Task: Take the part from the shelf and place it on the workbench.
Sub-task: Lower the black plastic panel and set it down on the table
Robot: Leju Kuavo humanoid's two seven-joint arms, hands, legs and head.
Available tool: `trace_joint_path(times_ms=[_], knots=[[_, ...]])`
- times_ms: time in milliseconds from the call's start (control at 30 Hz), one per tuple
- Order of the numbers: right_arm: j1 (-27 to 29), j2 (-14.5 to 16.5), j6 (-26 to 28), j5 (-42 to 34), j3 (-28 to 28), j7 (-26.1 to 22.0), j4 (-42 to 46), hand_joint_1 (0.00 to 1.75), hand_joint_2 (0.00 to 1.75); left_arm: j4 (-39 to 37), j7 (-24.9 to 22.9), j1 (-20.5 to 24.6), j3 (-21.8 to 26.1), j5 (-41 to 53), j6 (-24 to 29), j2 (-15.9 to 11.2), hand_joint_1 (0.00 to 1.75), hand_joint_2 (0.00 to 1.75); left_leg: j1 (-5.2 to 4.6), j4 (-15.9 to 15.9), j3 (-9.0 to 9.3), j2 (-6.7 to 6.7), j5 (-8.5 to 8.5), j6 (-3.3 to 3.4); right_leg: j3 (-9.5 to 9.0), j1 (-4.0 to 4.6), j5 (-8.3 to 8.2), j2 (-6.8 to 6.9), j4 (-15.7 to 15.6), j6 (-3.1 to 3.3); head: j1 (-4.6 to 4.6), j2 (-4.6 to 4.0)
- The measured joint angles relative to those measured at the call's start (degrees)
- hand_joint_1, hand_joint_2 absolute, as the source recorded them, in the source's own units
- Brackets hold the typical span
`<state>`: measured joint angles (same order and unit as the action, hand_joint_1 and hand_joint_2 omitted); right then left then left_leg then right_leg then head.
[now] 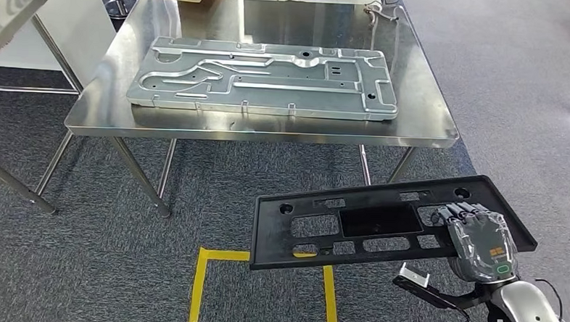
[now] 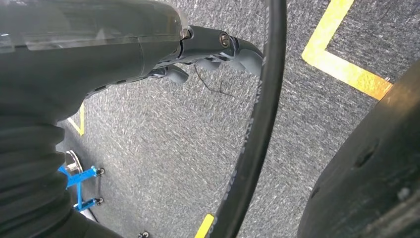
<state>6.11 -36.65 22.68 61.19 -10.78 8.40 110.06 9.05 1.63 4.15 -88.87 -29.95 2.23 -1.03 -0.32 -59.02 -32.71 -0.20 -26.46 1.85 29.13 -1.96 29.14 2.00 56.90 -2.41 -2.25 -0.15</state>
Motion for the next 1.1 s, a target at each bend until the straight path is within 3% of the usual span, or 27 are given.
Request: trace_joint_path(times_ms=[367, 500, 567, 633, 667, 700, 767, 833, 867, 1000, 1067, 1100], knots=[[0.9, -1.2, -0.5, -0.1, -0.2, 0.4, 2.1, 1.59, 1.75, 0.0, 0.0, 0.0, 0.0, 0.0, 0.0, 0.0, 0.0, 1.75, -0.01, 0.0, -0.02, 0.0, -0.03, -0.02, 0.0, -0.01, 0.0, 0.0, 0.0, -0.03, 0.0, 0.0], [0.7, -1.5, -0.6, -0.1, -0.3, 0.3, 2.4, 1.59, 1.75, 0.0, 0.1, 0.0, 0.0, 0.0, 0.0, 0.0, 0.0, 1.75, -0.06, 1.9, 0.97, -0.12, 0.34, 1.35, -0.61, -0.34, -0.15, -0.12, -0.7, -1.03, 0.01, 0.0], [0.6, -1.9, -0.7, -0.2, -0.3, 0.3, 2.5, 1.59, 1.75, 0.0, 0.1, 0.1, 0.0, 0.0, 0.0, 0.1, 0.0, 1.75, 0.3, 3.5, 2.13, -0.12, 1.16, 1.82, 1.31, -0.24, 2.04, -0.98, 3.3, -0.75, 0.02, 0.0], [0.6, -2.1, -0.7, -0.3, -0.3, 0.3, 2.5, 1.59, 1.75, 0.0, 0.2, 0.1, 0.0, 0.0, 0.0, 0.2, 0.0, 1.75, 0.21, 3.8, 2.29, -0.17, 1.2, 1.96, 5.79, -0.13, 5.09, -1.65, 10.9, -0.58, 0.04, 0.0], [0.7, -2.2, -0.7, -0.4, -0.3, 0.3, 2.5, 1.59, 1.75, 0.0, 0.2, 0.1, 0.0, 0.0, 0.0, 0.2, 0.0, 1.75, 0.2, 3.7, 2.33, -0.26, 1.03, 1.87, 7.71, -0.16, 5.54, -1.76, 13.7, -0.65, 0.04, 0.0], [0.8, -2.3, -0.7, -0.4, -0.3, 0.3, 2.5, 1.59, 1.75, 0.0, 0.2, 0.0, 0.0, 0.0, 0.0, 0.2, 0.0, 1.75, 0.23, 3.5, 2.42, -0.41, 0.77, 1.71, 8.74, -0.27, 4.81, -1.78, 14.5, -0.77, 0.04, 0.0], [0.9, -2.5, -0.7, -0.5, -0.3, 0.3, 2.6, 1.59, 1.75, 0.0, 0.3, 0.0, 0.0, -0.1, 0.0, 0.2, 0.0, 1.75, 0.47, 2.6, 2.64, -0.75, -0.08, 1.1, 7.61, -0.68, 0.45, -1.78, 9.9, -1.13, 0.04, 0.0], [0.9, -2.6, -0.6, -0.5, -0.3, 0.3, 2.7, 1.59, 1.75, 0.0, 0.3, 0.1, 0.0, -0.1, 0.0, 0.2, 0.0, 1.75, 0.5, 1.1, 2.36, -1.02, -1.39, 0.15, 5.34, -0.87, -2.37, -2.05, 4.0, -1.23, 0.04, 0.0], [1.0, -2.7, -0.6, -0.5, -0.3, 0.4, 2.8, 1.59, 1.75, 0.0, 0.3, 0.1, 0.0, -0.1, 0.0, 0.2, 0.0, 1.75, 0.43, 0.5, 2.14, -1.12, -1.97, -0.3, 4.83, -0.83, -2.55, -2.18, 2.7, -0.96, 0.03, 0.0], [1.3, -2.7, -0.6, -0.5, -0.3, 0.3, 3.3, 1.59, 1.75, 0.0, 0.3, 0.1, 0.0, -0.2, 0.0, 0.2, 0.0, 1.75, 0.59, -0.3, 2.11, -1.11, -3.17, -1.47, 4.65, -0.56, -1.46, -2.25, 2.7, 0.84, -0.01, 0.0], [1.3, -2.8, -0.6, -0.5, -0.3, 0.4, 3.5, 1.59, 1.75, 0.0, 0.3, 0.1, 0.0, -0.2, 0.0, 0.2, 0.0, 1.75, 0.81, -4.2, 0.47, -0.7, -5.02, -2.04, 4.1, -0.57, -1.11, -2.06, 2.6, 1.59, -0.01, 0.0], [1.3, -2.8, -0.6, -0.5, -0.3, 0.4, 3.6, 1.59, 1.75, 0.0, 0.3, 0.1, 0.0, -0.2, 0.0, 0.2, 0.0, 1.75, 0.86, -7.8, -1.46, -0.48, -6.38, -2.26, 3.84, -0.5, -0.86, -1.95, 2.6, 1.83, -0.01, 0.0]])
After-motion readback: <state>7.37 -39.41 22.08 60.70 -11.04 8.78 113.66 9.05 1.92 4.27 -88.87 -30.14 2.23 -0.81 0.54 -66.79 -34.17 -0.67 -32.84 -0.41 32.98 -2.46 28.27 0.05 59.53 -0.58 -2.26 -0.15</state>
